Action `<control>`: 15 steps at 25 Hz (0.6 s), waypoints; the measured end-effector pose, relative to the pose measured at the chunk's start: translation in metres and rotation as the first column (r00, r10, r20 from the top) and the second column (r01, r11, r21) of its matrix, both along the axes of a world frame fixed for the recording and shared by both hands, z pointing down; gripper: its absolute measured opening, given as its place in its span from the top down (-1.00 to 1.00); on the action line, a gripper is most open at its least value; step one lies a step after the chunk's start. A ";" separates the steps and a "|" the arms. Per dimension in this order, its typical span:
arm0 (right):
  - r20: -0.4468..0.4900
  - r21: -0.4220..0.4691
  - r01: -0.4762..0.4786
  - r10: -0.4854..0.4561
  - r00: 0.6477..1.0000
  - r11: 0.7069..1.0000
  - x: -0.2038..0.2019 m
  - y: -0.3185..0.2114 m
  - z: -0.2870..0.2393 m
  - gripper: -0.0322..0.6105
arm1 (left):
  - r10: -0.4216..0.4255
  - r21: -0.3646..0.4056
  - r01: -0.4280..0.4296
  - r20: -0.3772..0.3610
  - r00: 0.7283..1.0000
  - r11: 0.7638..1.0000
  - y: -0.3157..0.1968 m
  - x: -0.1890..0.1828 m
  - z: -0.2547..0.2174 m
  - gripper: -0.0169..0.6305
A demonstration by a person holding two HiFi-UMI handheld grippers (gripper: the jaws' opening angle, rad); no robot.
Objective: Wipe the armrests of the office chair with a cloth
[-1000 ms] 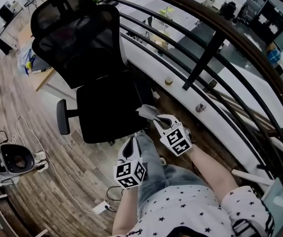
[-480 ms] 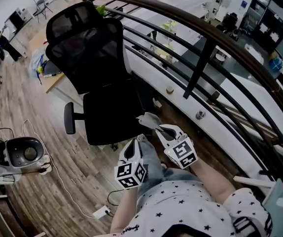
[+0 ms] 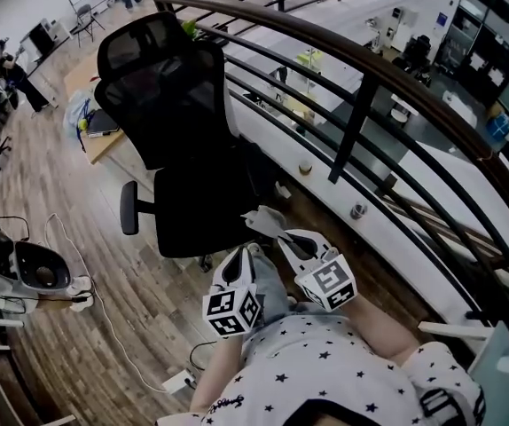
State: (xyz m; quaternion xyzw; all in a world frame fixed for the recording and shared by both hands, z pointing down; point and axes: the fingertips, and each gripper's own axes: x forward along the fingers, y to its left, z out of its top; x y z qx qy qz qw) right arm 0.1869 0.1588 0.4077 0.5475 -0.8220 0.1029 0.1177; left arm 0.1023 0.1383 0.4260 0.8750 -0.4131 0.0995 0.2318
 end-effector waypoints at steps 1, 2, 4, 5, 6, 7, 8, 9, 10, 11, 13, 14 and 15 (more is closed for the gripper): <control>0.004 0.005 0.003 -0.003 1.000 1.000 -0.001 0.003 -0.002 0.81 | 0.002 0.002 -0.002 0.001 1.000 1.000 0.003 0.000 0.000 0.93; 0.005 0.009 0.006 -0.006 1.000 1.000 -0.002 0.006 -0.003 0.81 | 0.003 0.005 -0.003 0.002 1.000 1.000 0.005 0.000 0.000 0.93; 0.005 0.018 0.015 -0.015 1.000 1.000 -0.005 0.012 -0.007 0.81 | 0.004 0.009 -0.004 -0.001 1.000 1.000 0.008 -0.001 -0.001 0.93; 0.004 0.023 0.016 -0.017 1.000 1.000 -0.006 0.014 -0.008 0.81 | 0.004 0.011 -0.004 -0.003 1.000 1.000 0.009 -0.001 -0.002 0.92; 0.004 0.028 0.017 -0.017 1.000 0.999 -0.007 0.016 -0.010 0.81 | 0.004 0.014 -0.004 -0.006 1.000 1.000 0.010 -0.001 -0.004 0.92; 0.004 0.032 0.016 -0.016 1.000 0.999 -0.008 0.018 -0.011 0.81 | 0.002 0.016 -0.002 -0.009 1.000 1.000 0.012 -0.002 -0.005 0.92; 0.005 0.036 0.015 -0.016 1.000 0.999 -0.009 0.020 -0.012 0.81 | 0.000 0.018 0.000 -0.011 1.000 1.000 0.012 -0.003 -0.006 0.92; 0.008 0.038 0.016 -0.016 1.000 0.999 -0.010 0.021 -0.013 0.81 | -0.002 0.021 0.002 -0.013 1.000 1.000 0.013 -0.005 -0.008 0.92; 0.009 0.041 0.018 -0.018 1.000 0.999 -0.011 0.021 -0.014 0.81 | -0.004 0.023 0.004 -0.013 1.000 1.000 0.013 -0.006 -0.009 0.92; 0.010 0.042 0.020 -0.021 1.000 0.999 -0.012 0.022 -0.015 0.81 | -0.006 0.025 0.006 -0.014 1.000 1.000 0.013 -0.007 -0.010 0.92; 0.014 0.044 0.022 -0.023 1.000 0.999 -0.014 0.022 -0.016 0.81 | -0.009 0.028 0.010 -0.018 1.000 1.000 0.011 -0.009 -0.011 0.92; 0.017 0.042 0.021 -0.022 1.000 0.999 -0.014 0.022 -0.016 0.81 | -0.011 0.028 0.011 -0.020 1.000 1.000 0.010 -0.010 -0.011 0.93; 0.021 0.040 0.020 -0.021 1.000 0.999 -0.015 0.022 -0.016 0.81 | -0.012 0.029 0.013 -0.021 1.000 1.000 0.010 -0.011 -0.011 0.93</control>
